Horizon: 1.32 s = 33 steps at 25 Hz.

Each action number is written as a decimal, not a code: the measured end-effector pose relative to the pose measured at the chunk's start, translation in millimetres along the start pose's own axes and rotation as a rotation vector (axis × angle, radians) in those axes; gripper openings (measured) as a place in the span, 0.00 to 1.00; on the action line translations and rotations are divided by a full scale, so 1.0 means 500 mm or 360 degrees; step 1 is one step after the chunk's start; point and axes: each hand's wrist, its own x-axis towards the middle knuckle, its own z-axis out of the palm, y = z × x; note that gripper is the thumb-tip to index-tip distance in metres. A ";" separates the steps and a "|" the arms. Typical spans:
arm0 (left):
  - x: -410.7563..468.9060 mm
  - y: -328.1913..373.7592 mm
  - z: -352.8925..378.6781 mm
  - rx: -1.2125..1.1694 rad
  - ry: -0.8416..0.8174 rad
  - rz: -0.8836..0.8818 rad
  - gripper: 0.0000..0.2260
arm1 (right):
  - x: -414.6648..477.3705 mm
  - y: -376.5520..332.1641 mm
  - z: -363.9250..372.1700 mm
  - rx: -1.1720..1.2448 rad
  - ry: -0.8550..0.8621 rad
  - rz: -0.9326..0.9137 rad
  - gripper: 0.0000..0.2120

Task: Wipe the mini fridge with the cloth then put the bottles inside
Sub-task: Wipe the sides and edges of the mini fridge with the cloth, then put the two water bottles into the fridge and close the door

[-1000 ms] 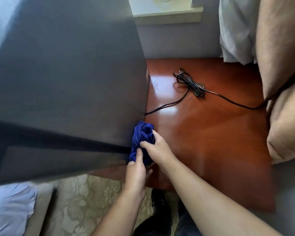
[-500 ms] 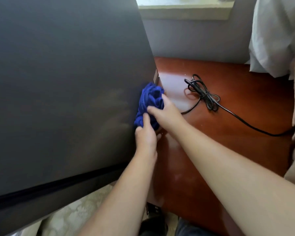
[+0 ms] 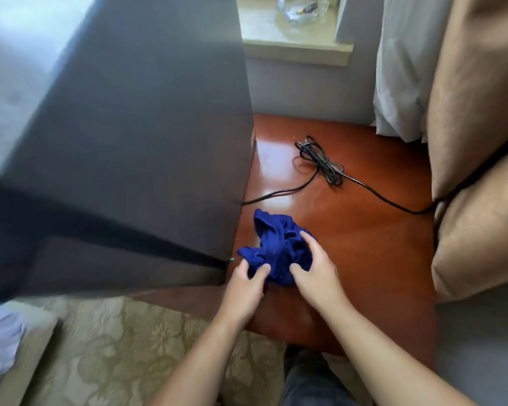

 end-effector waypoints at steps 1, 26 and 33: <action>-0.013 -0.001 -0.015 0.0030 -0.0057 0.0112 0.08 | -0.021 -0.011 0.002 -0.0052 0.0084 -0.0061 0.33; -0.151 -0.271 -1.033 -0.0443 0.0383 0.0586 0.10 | -0.393 -0.543 0.868 0.0307 -0.0318 -0.0553 0.15; 0.057 -0.106 -1.181 -0.0370 0.0450 0.0614 0.08 | -0.205 -0.733 0.989 0.0323 -0.0291 -0.0581 0.16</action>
